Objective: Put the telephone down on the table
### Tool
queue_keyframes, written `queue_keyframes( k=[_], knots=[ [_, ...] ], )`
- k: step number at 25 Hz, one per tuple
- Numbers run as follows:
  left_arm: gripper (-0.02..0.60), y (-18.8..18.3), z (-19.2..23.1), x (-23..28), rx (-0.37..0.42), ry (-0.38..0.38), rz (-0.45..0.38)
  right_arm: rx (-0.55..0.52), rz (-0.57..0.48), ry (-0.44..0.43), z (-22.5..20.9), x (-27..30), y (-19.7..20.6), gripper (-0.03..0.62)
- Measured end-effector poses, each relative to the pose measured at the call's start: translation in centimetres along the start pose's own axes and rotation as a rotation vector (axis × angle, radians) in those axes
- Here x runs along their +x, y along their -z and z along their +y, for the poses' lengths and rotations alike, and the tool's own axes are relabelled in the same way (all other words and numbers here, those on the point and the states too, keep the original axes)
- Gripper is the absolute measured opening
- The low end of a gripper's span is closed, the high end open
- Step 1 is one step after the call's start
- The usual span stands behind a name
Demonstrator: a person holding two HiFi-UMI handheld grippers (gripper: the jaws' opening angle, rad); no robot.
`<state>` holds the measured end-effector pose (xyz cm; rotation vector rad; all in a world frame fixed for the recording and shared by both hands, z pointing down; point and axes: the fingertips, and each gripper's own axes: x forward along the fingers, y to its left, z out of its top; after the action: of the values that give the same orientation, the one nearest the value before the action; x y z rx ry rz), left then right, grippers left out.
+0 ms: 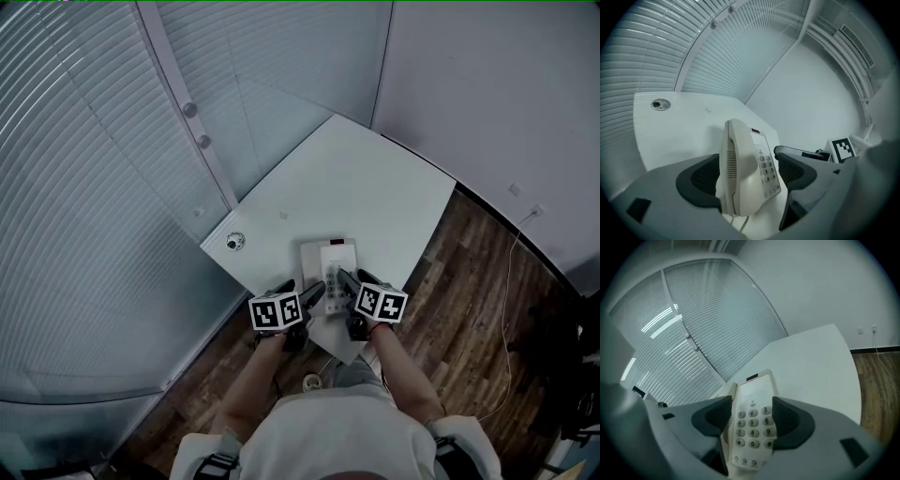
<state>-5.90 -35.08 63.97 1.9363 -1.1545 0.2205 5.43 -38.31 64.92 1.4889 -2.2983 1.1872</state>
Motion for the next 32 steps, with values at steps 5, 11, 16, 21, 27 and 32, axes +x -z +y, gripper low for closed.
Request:
queue_keyframes(
  k=[5,11,16,21,27,32],
  knots=[
    [0.311,1.4,-0.3,-2.6,0.041,-0.032,-0.019,-0.021,-0.025,-0.065,3.3,-2.4,1.1,0.265],
    [0.232,3.0,-0.6,-5.1,0.025,-0.059,-0.042,-0.026,-0.037,-0.076,5.3,-5.2,3.0,0.194],
    [0.159,4.2,-1.2,-7.2,0.028,-0.083,-0.05,-0.043,-0.053,-0.084,6.5,-7.4,3.8,0.122],
    [0.1,6.2,-1.5,-8.7,0.027,-0.101,-0.027,-0.063,-0.054,-0.097,7.5,-9.3,4.8,0.079],
    [0.052,7.5,-1.8,-10.8,0.009,-0.098,-0.031,-0.099,-0.067,-0.105,8.8,-11.5,5.8,0.052],
    [0.037,9.0,-2.5,-12.3,0.021,-0.071,-0.027,-0.115,-0.077,-0.111,9.5,-13.0,7.2,0.041]
  ],
)
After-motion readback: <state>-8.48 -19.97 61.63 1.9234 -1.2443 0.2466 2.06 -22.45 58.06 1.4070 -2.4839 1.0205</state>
